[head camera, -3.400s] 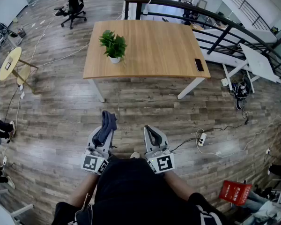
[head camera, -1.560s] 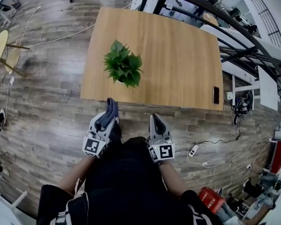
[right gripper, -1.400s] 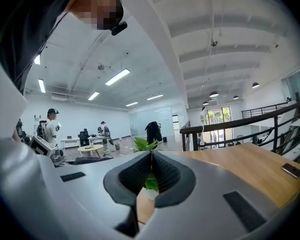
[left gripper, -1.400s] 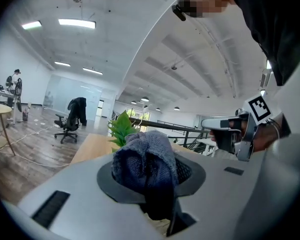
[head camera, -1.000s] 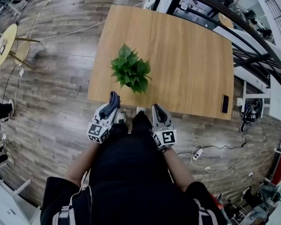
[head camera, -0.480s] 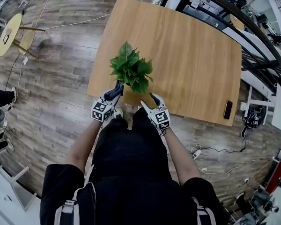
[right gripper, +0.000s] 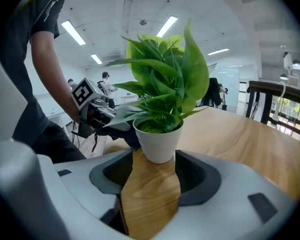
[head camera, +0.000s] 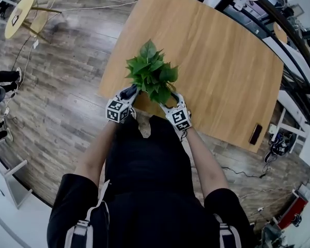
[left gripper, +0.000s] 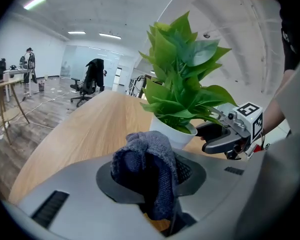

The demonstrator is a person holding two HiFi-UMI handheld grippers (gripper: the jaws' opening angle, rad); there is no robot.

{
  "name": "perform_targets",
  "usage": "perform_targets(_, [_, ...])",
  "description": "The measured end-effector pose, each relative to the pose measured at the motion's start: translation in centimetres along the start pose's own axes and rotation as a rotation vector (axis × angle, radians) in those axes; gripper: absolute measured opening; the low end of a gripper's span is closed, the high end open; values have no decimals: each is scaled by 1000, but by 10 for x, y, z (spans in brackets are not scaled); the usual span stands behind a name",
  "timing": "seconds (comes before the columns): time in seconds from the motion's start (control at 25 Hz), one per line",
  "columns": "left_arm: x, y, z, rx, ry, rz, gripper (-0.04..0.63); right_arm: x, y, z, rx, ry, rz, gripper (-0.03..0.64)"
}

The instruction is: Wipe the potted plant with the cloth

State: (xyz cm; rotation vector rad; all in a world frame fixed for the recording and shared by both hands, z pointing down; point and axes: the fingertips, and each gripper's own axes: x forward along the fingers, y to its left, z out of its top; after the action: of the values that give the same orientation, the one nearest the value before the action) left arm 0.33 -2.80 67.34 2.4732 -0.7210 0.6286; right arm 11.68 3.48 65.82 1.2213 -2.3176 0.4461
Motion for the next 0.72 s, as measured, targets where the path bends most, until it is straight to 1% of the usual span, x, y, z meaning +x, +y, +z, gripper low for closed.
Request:
perform_targets(0.08, [7, -3, 2, -29, -1, -22, 132, 5, -5, 4, -59, 12, 31, 250])
perform_targets(0.2, [12, -9, -2, -37, 5, -55, 132, 8, -10, 10, -65, 7, 53, 253])
perform_targets(0.32, [14, -13, 3, 16, 5, -86, 132, 15, -10, 22, -90, -25, 66, 253])
perform_targets(0.4, [17, -18, 6, 51, 3, -104, 132, 17, -13, 25, -97, -33, 58, 253])
perform_targets(0.64, [5, -42, 0, 79, -6, -150, 132, 19, -9, 24, -37, -35, 21, 252])
perform_targets(0.72, [4, -54, -8, 104, -1, -172, 132, 18, -9, 25, -26, -42, 10, 252])
